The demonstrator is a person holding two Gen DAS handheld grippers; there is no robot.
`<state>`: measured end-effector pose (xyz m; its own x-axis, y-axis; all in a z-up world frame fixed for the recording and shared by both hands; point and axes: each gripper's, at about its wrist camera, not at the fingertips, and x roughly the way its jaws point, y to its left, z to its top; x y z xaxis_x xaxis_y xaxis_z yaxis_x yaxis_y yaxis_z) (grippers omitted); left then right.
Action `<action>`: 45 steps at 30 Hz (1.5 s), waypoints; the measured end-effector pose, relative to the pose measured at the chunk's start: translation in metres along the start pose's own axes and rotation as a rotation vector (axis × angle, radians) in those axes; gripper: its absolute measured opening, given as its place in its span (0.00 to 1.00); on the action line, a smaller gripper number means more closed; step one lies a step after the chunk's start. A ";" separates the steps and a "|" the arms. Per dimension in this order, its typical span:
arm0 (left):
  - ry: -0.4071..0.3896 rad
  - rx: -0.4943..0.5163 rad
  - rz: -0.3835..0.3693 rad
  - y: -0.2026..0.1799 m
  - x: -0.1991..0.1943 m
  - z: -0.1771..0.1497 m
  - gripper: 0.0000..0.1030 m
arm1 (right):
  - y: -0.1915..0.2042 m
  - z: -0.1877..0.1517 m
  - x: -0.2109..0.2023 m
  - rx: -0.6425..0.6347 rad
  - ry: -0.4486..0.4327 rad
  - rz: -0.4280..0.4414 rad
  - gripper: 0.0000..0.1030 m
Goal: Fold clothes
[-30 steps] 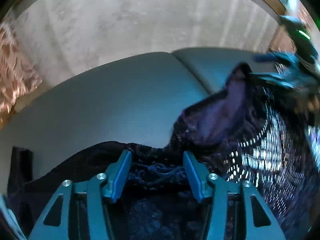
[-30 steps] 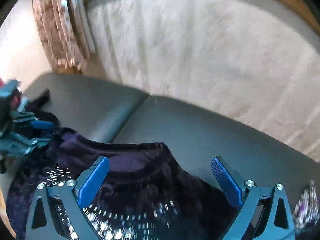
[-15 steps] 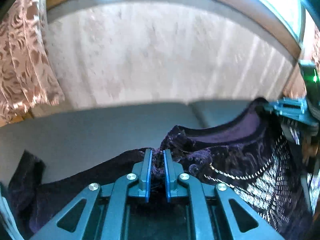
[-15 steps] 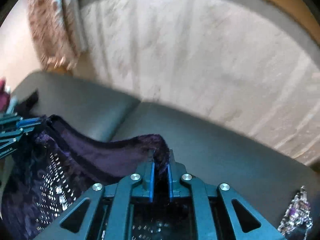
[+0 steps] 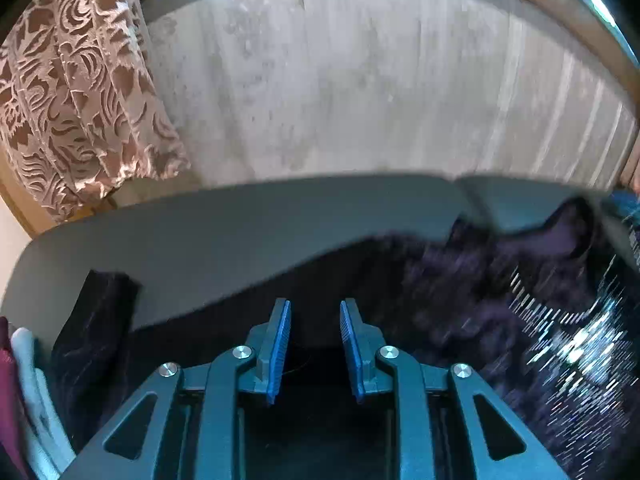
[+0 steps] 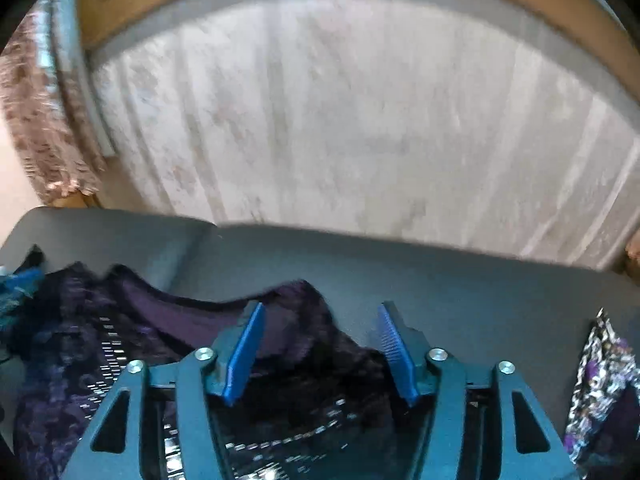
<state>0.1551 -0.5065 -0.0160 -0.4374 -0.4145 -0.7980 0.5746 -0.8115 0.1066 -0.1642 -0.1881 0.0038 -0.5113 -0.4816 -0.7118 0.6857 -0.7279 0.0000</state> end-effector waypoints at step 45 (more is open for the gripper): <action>-0.007 -0.029 0.135 0.023 -0.008 -0.030 0.44 | 0.128 0.000 0.068 -0.141 0.203 0.446 0.05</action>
<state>0.1921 -0.5093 -0.0253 -0.3598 -0.5225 -0.7731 0.6484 -0.7358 0.1955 -0.1113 -0.3144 -0.0443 -0.0510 -0.6156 -0.7864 0.8846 -0.3933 0.2505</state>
